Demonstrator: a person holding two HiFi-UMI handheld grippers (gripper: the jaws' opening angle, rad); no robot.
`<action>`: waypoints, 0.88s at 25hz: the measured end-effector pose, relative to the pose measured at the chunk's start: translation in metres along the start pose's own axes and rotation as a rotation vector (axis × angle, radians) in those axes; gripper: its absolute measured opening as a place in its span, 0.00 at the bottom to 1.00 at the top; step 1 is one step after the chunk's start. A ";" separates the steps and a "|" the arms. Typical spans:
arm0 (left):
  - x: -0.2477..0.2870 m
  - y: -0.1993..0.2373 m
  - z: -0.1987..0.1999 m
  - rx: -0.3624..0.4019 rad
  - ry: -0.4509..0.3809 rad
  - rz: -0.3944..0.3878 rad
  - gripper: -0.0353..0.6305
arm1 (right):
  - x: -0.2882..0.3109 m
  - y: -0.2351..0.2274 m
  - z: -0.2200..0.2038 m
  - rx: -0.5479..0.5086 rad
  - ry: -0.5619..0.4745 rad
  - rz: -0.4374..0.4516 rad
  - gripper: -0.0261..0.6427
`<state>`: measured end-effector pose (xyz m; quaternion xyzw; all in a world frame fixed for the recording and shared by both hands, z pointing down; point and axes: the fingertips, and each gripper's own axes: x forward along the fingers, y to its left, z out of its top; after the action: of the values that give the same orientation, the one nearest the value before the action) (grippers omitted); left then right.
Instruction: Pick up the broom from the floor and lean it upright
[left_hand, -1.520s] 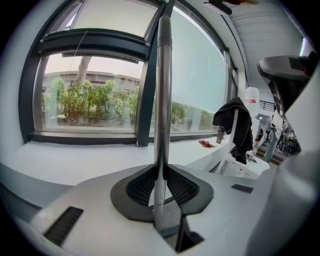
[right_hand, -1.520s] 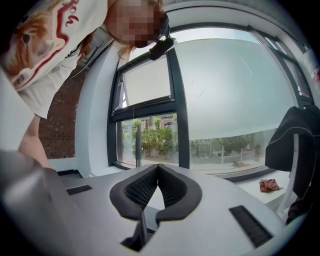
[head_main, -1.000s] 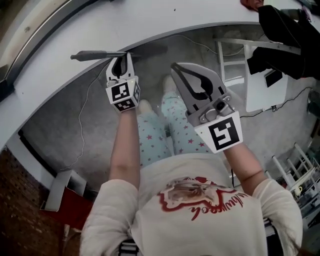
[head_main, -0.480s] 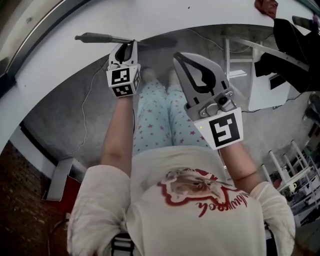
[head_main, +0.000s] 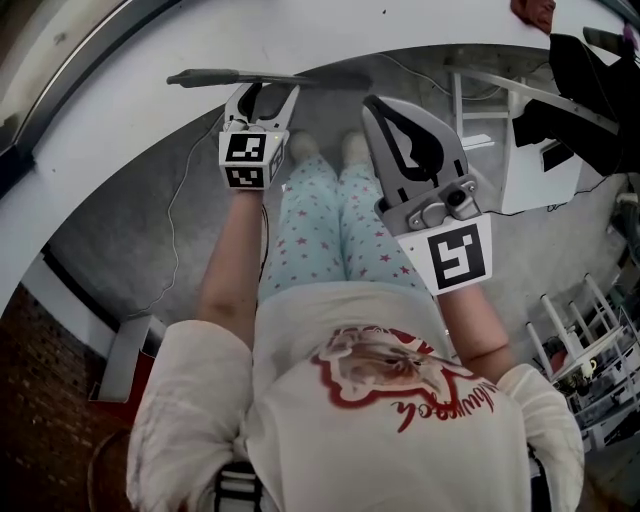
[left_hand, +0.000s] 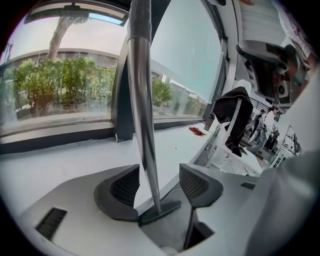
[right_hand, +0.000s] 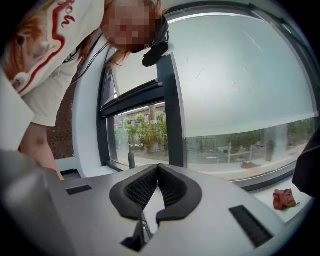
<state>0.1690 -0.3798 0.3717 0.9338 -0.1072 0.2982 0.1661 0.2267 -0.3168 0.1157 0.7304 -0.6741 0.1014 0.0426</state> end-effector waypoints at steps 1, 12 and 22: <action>-0.003 -0.001 0.001 0.006 0.003 -0.006 0.43 | 0.000 0.001 0.002 -0.005 -0.004 0.000 0.08; -0.085 -0.004 -0.003 0.068 -0.004 0.052 0.44 | -0.032 0.010 0.043 -0.072 -0.062 -0.061 0.08; -0.241 -0.102 0.136 0.170 -0.476 0.095 0.11 | -0.085 0.051 0.107 -0.069 -0.170 0.023 0.08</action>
<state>0.0778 -0.3122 0.1000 0.9823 -0.1613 0.0855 0.0429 0.1796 -0.2599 -0.0104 0.7268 -0.6866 0.0162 0.0094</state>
